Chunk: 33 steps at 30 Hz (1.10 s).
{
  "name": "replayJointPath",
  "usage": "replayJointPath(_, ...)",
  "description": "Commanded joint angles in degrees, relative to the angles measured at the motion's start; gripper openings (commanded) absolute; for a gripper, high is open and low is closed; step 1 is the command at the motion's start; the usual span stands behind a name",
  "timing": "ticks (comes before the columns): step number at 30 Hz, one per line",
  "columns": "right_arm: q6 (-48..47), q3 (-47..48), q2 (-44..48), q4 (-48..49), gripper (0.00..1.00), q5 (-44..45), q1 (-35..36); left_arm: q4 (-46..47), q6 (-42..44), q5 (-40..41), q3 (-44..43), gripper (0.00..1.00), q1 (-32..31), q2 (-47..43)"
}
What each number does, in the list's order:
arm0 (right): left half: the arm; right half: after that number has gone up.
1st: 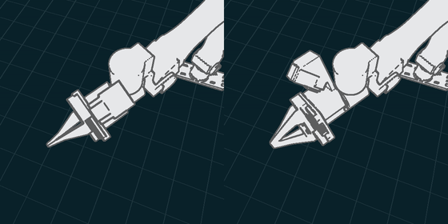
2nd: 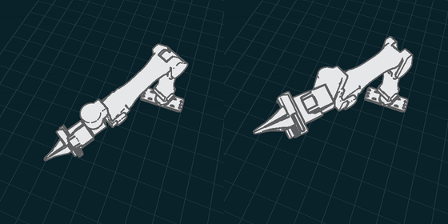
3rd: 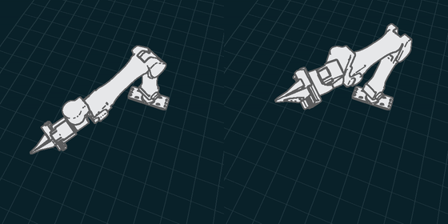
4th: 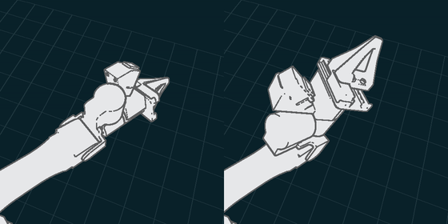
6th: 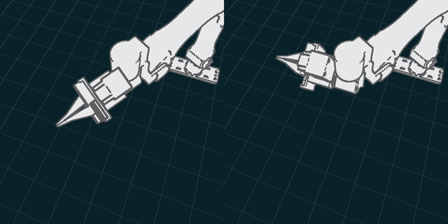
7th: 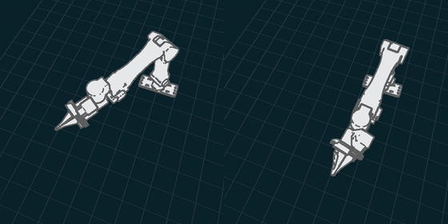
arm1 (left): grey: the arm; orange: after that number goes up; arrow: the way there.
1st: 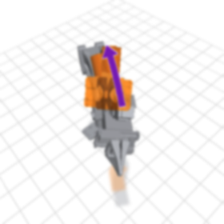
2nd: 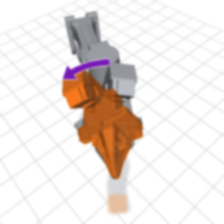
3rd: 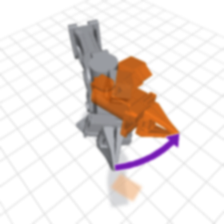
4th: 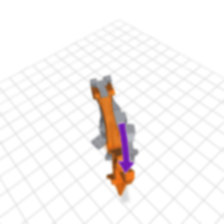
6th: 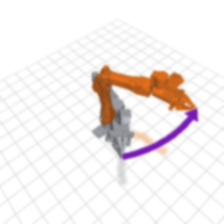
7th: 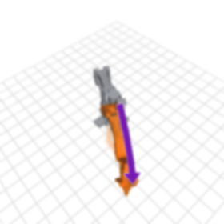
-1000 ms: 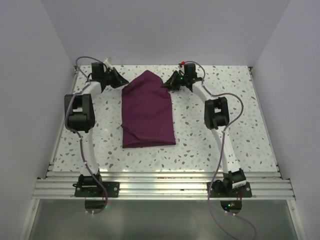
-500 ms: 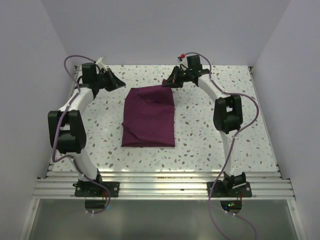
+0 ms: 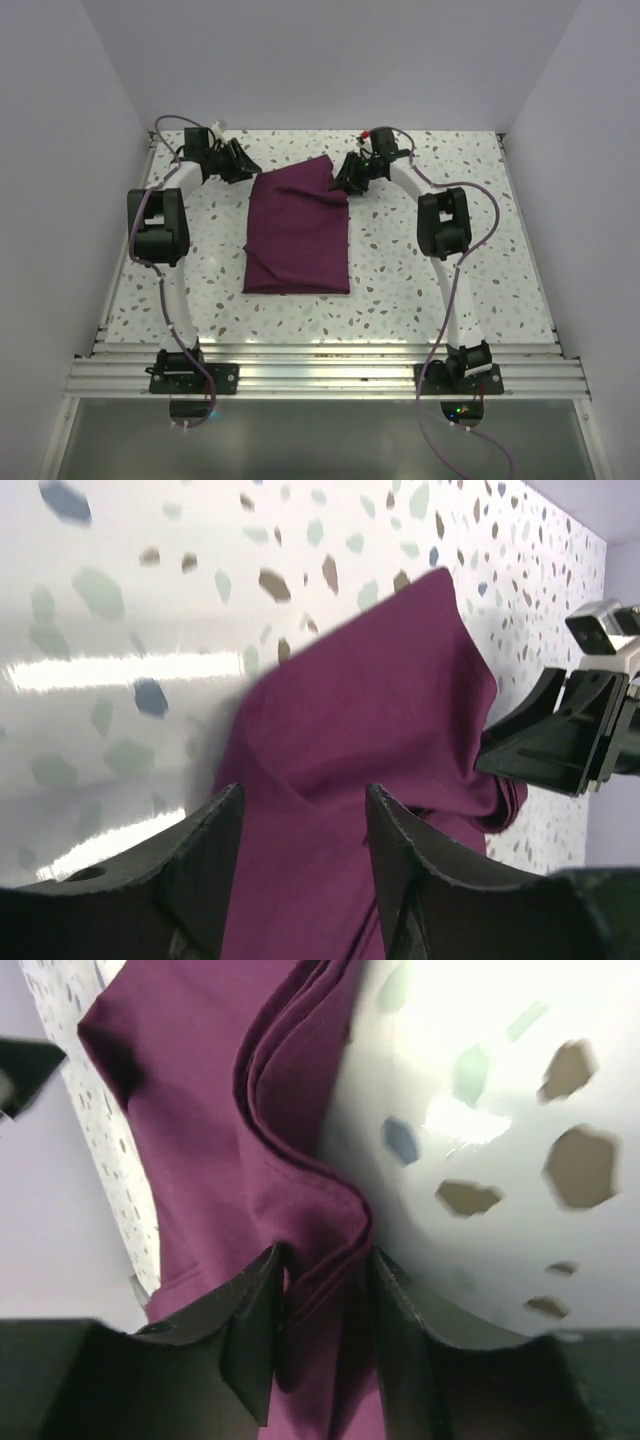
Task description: Prepare the surgical pack
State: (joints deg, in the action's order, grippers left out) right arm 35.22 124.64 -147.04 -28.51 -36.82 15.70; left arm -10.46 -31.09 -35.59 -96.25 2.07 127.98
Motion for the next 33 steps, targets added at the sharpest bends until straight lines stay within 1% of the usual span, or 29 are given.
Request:
replayJointPath(1,1.86,4.11,-2.18,0.38,0.44,0.88,-1.37,-1.22,3.14,2.01,-10.95,0.58,-0.31,4.18)
replayJointPath(2,1.95,4.99,-2.80,0.13,0.47,0.87,-1.55,-1.14,3.23,2.98,-12.28,0.60,-0.31,5.16)
replayJointPath(3,2.04,6.39,-3.16,0.12,0.53,1.04,-1.90,-0.88,3.23,3.51,-13.52,0.64,-0.31,6.74)
replayJointPath(4,2.39,6.75,-3.42,0.91,0.56,0.96,-1.99,-0.79,3.23,3.95,-15.09,0.74,-0.31,7.54)
replayJointPath(6,2.83,7.02,-3.86,1.53,0.64,1.39,-2.52,-1.66,4.71,4.74,-16.86,0.75,-0.57,9.64)
replayJointPath(8,3.01,7.02,-4.04,2.32,0.69,1.14,-2.78,-2.90,5.86,5.45,-19.06,0.74,-0.92,10.96)
replayJointPath(13,3.01,7.72,-4.83,3.02,0.72,-0.44,-3.40,-4.66,7.80,5.45,-18.72,0.74,-1.63,13.08)
replayJointPath(14,3.01,8.07,-5.09,3.02,0.72,-0.62,-3.31,-5.01,8.06,5.27,-18.71,0.73,-3.02,13.34)
replayJointPath(19,3.80,8.87,-6.41,2.94,0.73,-0.97,-4.01,-8.08,9.21,7.29,-18.98,0.70,-4.35,14.40)
replayJointPath(20,3.89,9.04,-6.50,2.94,0.73,-1.15,-4.01,-8.70,9.29,8.77,-18.89,0.69,-4.35,14.31)
replayJointPath(23,3.80,9.39,-6.85,2.76,0.73,-0.98,-4.10,-9.75,10.00,9.66,-18.01,0.65,-4.61,14.31)
replayJointPath(24,3.80,9.48,-7.03,2.76,0.73,-0.80,-4.10,-9.84,10.08,10.01,-17.92,0.60,-4.61,14.31)
replayJointPath(25,3.89,9.83,-7.38,2.50,0.73,-0.36,-4.19,-10.19,10.17,10.45,-18.27,0.58,-4.53,14.57)
replayJointPath(29,4.41,11.58,-8.70,2.67,0.73,0.52,-4.54,-11.42,10.44,10.55,-19.06,0.51,-4.44,15.45)
replayJointPath(30,4.59,12.03,-9.13,2.76,0.72,0.52,-4.63,-11.60,10.87,10.63,-19.24,0.45,-4.26,15.63)
replayJointPath(32,5.29,13.69,-10.62,2.59,0.70,0.08,-4.63,-11.60,11.05,10.81,-18.98,0.43,-4.26,15.37)
replayJointPath(33,5.82,14.22,-11.07,2.58,0.69,-0.18,-4.63,-11.60,10.97,10.55,-18.72,0.39,-3.91,15.45)
